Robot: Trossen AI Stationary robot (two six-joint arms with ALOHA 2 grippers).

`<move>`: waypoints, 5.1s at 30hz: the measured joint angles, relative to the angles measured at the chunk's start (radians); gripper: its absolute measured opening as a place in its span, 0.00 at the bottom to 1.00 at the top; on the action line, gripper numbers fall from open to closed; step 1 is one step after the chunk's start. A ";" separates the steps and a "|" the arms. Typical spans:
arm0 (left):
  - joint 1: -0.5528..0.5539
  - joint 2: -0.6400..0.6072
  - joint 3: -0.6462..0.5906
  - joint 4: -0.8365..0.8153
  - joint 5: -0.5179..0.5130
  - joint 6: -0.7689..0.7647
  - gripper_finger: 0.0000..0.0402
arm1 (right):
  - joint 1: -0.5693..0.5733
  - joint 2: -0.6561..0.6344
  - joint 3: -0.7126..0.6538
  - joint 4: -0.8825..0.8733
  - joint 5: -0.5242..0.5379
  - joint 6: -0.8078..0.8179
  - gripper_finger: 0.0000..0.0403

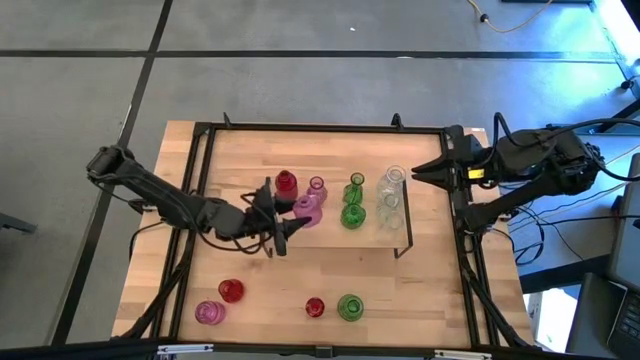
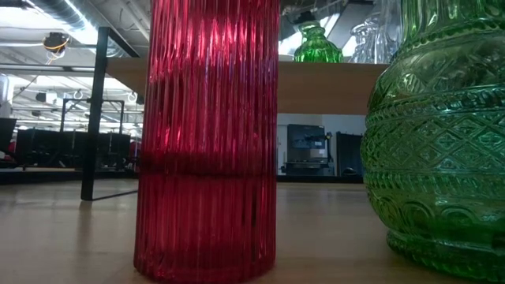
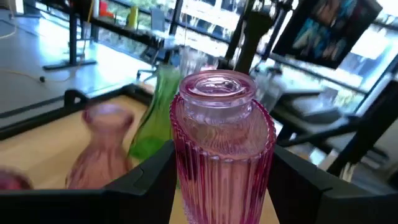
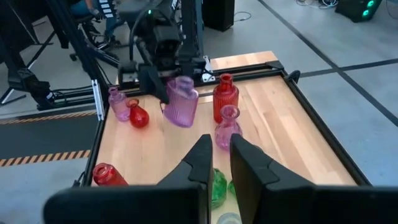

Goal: Sort vases onto shelf
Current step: Put the top violet vase on the shelf aligned with the other violet vase, then put the top red vase on the shelf aligned with the other red vase

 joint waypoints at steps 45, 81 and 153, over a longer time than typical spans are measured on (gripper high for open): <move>0.044 0.220 -0.032 0.055 0.080 -0.086 0.62 | 0.000 0.001 0.000 0.011 0.026 0.054 0.10; -0.026 0.228 0.191 -0.300 0.151 -0.238 0.00 | 0.000 0.005 0.000 0.008 -0.045 0.077 0.10; -0.366 -0.078 0.190 -1.343 0.785 -1.042 0.07 | 0.000 0.128 0.000 0.038 -0.008 0.068 0.10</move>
